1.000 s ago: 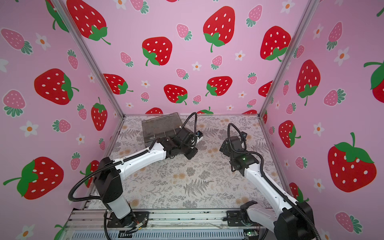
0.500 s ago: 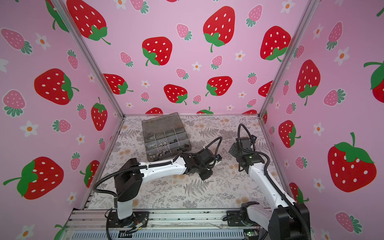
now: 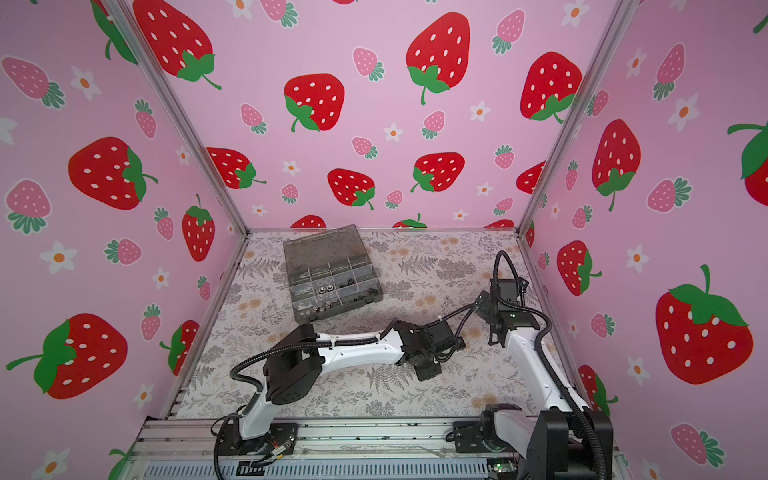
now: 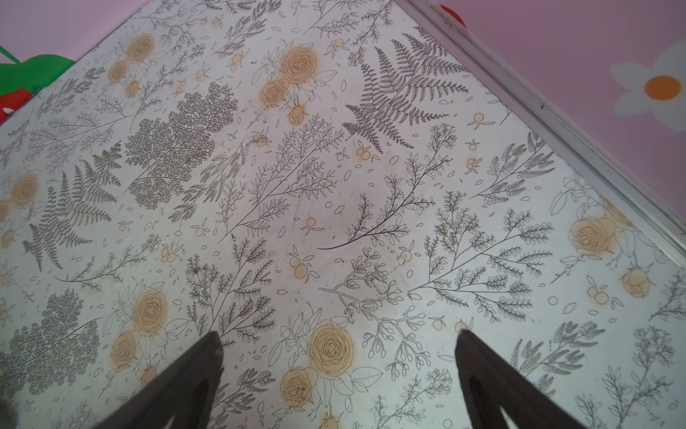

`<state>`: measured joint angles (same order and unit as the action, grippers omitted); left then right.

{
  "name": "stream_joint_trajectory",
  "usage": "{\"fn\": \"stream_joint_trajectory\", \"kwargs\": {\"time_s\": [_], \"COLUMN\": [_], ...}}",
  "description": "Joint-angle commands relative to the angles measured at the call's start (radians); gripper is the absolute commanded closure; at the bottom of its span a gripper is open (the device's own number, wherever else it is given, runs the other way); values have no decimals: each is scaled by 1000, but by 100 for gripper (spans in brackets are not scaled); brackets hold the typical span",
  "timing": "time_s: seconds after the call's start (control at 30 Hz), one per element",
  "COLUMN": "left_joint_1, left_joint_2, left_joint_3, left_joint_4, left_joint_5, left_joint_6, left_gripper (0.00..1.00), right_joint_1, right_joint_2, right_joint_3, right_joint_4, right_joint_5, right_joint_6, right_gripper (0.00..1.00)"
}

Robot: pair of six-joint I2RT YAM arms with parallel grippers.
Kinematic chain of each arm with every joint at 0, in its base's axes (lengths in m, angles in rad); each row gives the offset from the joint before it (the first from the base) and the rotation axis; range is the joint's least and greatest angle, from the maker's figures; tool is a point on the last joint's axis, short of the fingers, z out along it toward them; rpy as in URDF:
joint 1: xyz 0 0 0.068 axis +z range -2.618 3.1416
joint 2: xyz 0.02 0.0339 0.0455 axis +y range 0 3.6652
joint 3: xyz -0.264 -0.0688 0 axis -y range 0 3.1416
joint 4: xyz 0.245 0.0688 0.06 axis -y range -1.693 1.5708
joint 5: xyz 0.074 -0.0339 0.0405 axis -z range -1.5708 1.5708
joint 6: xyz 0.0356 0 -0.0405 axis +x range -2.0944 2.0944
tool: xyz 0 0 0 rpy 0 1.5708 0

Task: Sort the screws and nuts into containers
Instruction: Pick up the screw from the bottom-center of the table.

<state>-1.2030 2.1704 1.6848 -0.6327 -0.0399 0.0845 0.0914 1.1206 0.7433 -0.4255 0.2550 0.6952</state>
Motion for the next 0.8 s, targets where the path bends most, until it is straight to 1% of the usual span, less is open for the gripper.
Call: {"fn": "stream_joint_trajectory", "kwargs": {"time_s": [0.0,0.37,0.77], "left_joint_1": [6,31,43], "left_joint_2": [16,34,55], "left_joint_3": [49,34,35], "left_joint_4": [-42,-52,-93], "left_joint_5": [-27,-29,26], "left_joint_6": [30,36,50], "left_gripper": [74,76,77], "right_joint_1": [-29,-49,-50], "right_joint_2": [-7,-45,-68], "right_joint_3": [-18,-33,-33], "right_joint_4": [-6,-9,-17], "right_joint_5": [-25,-33,-22], "right_joint_6": [-20,-25,-26], "right_gripper": [0,0,0]}}
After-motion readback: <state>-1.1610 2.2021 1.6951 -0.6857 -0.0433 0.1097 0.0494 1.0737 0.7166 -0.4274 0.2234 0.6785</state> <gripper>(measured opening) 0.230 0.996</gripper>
